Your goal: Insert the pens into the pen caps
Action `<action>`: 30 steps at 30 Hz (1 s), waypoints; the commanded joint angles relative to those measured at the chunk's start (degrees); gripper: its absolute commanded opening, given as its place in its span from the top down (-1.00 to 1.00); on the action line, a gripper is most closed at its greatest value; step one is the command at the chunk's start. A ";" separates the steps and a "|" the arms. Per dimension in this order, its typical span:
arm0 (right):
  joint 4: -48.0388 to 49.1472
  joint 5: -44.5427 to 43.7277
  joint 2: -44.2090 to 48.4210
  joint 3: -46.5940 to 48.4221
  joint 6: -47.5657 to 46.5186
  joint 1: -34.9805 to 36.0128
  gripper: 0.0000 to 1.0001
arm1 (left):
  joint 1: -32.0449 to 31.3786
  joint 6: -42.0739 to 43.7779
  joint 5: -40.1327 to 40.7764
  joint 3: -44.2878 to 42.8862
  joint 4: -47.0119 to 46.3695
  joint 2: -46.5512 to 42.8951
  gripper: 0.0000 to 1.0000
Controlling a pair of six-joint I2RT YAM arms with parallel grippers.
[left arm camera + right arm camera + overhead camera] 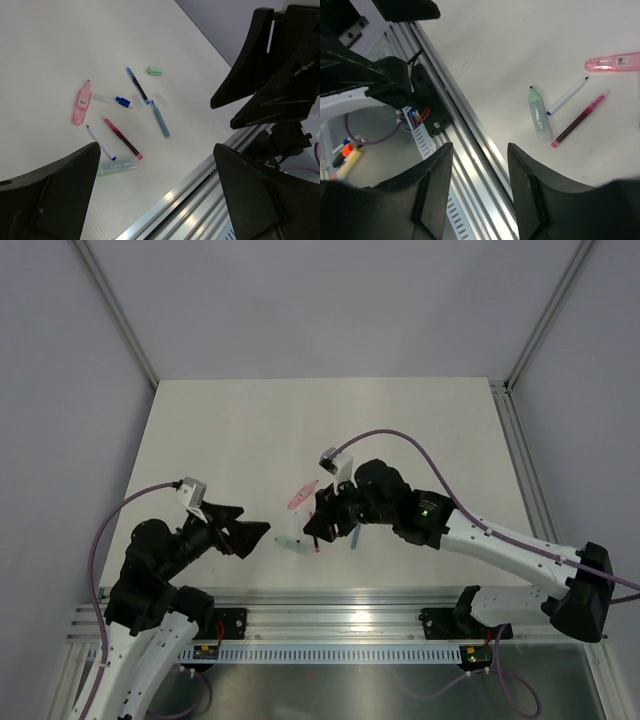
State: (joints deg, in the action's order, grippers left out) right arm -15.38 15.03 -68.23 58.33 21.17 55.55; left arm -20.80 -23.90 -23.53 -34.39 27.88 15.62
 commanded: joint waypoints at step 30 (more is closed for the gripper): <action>-3.53 -16.96 -40.49 22.36 -18.61 11.86 0.08 | 2.87 -13.37 44.18 -7.18 15.45 -2.52 -0.98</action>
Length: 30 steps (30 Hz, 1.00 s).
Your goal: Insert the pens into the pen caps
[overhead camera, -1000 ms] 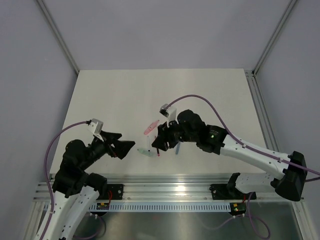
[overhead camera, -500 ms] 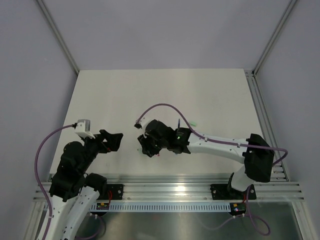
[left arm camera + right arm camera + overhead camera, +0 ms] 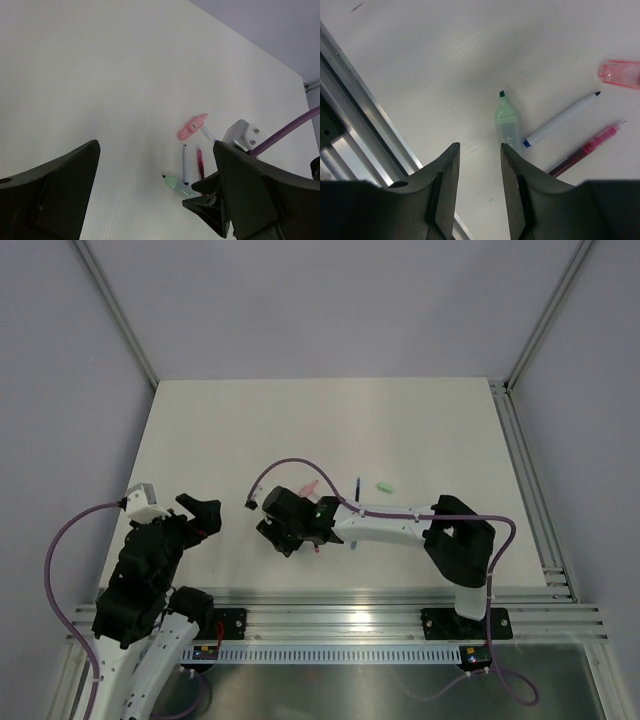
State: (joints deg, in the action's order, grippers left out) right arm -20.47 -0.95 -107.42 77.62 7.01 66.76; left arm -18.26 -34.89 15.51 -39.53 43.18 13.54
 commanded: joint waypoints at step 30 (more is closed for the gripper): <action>2.19 -6.08 -10.45 4.38 -5.43 0.65 0.17 | 0.42 0.35 0.23 -1.78 -1.43 -0.62 -0.98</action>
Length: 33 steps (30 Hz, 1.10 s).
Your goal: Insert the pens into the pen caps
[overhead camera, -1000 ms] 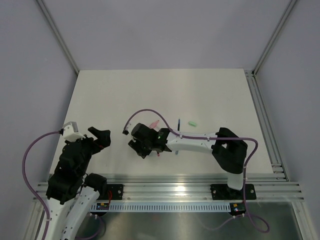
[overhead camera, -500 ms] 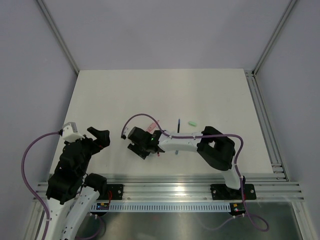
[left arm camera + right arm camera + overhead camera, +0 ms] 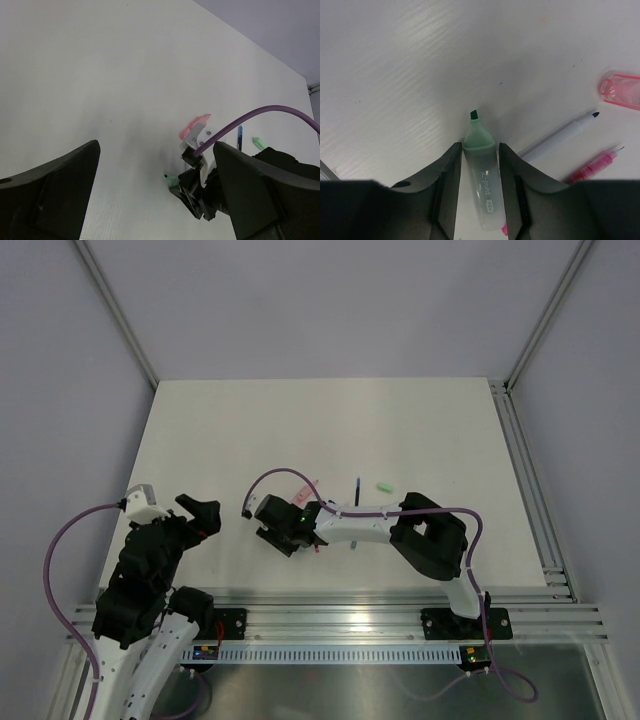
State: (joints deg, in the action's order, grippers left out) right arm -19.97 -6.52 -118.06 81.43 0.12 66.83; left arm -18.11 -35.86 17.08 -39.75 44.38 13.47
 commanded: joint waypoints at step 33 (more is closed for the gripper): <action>14.08 -25.29 30.17 -9.36 35.91 -1.61 0.88 | -7.19 -9.50 -45.48 13.30 -40.77 16.66 -0.53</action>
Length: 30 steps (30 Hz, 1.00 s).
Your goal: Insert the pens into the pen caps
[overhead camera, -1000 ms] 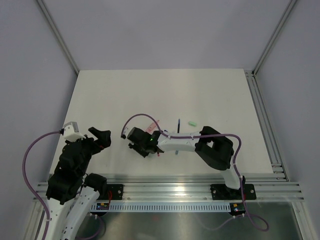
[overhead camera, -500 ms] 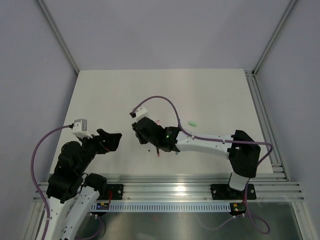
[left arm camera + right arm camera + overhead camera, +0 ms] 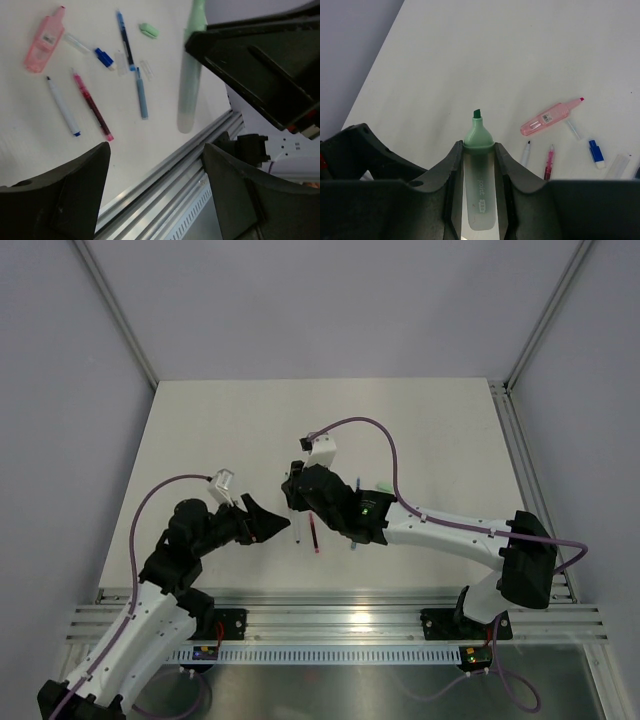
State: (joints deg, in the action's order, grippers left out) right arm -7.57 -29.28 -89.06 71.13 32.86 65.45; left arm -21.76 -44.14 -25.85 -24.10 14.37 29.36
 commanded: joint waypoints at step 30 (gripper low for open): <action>6.78 2.56 6.96 -7.67 6.78 -0.24 0.88 | -17.18 2.22 15.57 -0.69 -22.90 12.74 0.73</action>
State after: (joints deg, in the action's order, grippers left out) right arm -5.17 -27.75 -84.36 64.31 37.78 65.28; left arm -38.41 -42.54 -10.24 -24.69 -2.81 41.98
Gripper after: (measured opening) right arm 0.320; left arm 0.207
